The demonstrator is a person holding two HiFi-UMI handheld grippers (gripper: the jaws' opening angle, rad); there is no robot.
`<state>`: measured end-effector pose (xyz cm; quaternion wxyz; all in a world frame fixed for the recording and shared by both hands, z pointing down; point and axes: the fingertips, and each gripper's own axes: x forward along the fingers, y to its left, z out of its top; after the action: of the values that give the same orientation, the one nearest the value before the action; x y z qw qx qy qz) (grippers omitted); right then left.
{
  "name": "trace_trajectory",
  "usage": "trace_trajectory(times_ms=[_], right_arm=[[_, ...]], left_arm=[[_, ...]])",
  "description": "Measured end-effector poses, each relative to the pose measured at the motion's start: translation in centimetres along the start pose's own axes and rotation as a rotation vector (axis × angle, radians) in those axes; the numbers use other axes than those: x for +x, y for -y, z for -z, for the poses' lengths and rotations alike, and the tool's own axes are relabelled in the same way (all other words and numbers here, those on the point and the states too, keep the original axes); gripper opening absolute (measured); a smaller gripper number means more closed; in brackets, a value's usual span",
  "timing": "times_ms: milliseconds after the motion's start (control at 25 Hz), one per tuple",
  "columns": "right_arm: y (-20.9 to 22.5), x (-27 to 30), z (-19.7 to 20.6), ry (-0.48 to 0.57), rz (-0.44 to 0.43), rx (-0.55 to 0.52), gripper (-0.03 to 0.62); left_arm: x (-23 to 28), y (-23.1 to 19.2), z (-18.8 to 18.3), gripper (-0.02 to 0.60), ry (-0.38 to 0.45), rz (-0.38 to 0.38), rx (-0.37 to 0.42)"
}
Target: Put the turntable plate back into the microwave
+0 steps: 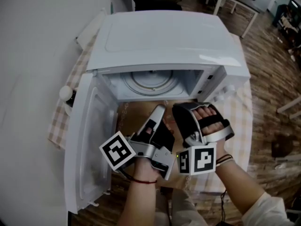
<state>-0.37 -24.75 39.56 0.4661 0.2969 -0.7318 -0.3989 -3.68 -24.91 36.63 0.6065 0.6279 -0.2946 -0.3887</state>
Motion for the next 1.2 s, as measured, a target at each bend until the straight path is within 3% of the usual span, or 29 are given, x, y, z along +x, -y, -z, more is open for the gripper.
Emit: trace_trajectory(times_ms=[440, 1200], right_arm=[[2.2, -5.4, -0.8, -0.059, 0.006, -0.055, 0.058], [4.0, -13.0, -1.3, -0.139, 0.035, -0.115, 0.058]], left_arm=[[-1.6, 4.3, 3.4, 0.029, -0.061, 0.0, -0.013], [-4.4, 9.5, 9.6, 0.025, -0.206, -0.025, 0.034]])
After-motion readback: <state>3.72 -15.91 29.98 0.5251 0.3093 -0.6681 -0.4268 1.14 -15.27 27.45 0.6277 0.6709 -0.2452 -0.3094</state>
